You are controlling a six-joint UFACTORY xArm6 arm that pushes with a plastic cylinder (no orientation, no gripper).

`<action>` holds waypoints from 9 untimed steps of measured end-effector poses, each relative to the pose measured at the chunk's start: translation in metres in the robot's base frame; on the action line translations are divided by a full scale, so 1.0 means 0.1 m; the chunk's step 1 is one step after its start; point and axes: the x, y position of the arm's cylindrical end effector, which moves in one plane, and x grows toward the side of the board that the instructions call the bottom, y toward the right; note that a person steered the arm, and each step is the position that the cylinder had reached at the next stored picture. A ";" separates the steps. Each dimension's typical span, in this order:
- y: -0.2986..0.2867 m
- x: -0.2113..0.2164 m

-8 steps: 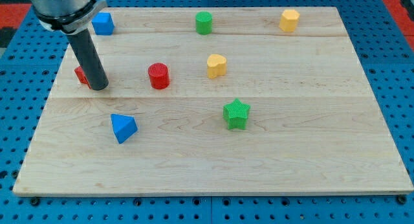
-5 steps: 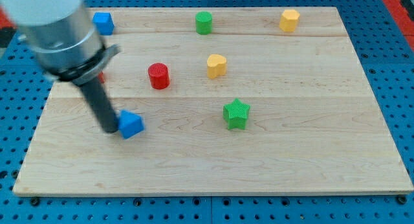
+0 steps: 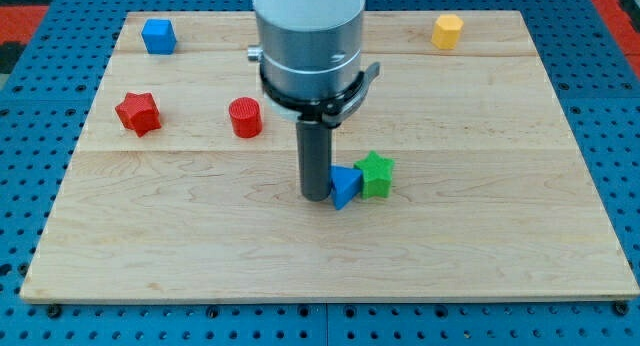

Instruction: Push the blue triangle towards center right

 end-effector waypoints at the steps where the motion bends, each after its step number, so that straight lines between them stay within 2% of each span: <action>1: 0.04 -0.33; 2: 0.06 -0.63; 4: 0.16 -0.86; 5: 0.23 -0.54; 6: -0.38 -0.29; 7: -0.40 0.24; 8: 0.22 0.34; 9: 0.25 -0.25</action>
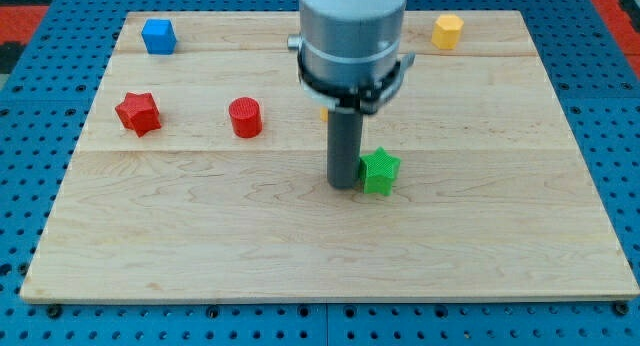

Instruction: Push the blue triangle towards center right

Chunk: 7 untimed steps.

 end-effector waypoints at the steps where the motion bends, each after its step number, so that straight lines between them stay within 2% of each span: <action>1: 0.14 -0.20; 3: -0.28 -0.28; 5: 0.38 -0.56; 6: 0.39 -0.73; 7: 0.75 -0.78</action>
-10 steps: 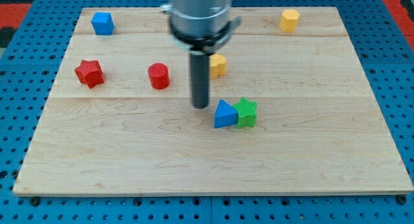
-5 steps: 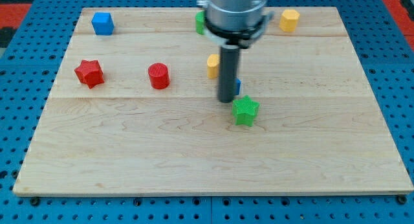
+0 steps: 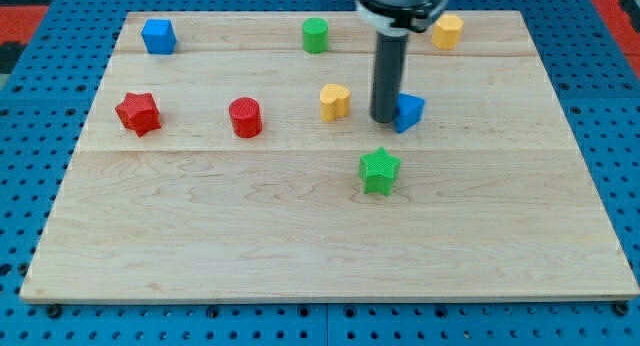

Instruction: Push the blue triangle towards center right

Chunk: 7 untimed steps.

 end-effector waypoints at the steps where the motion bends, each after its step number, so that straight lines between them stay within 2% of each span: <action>1: 0.41 -0.10; 2: 0.56 -0.42; 3: 1.02 -0.29; 4: 1.08 -0.12; 7: 1.05 -0.65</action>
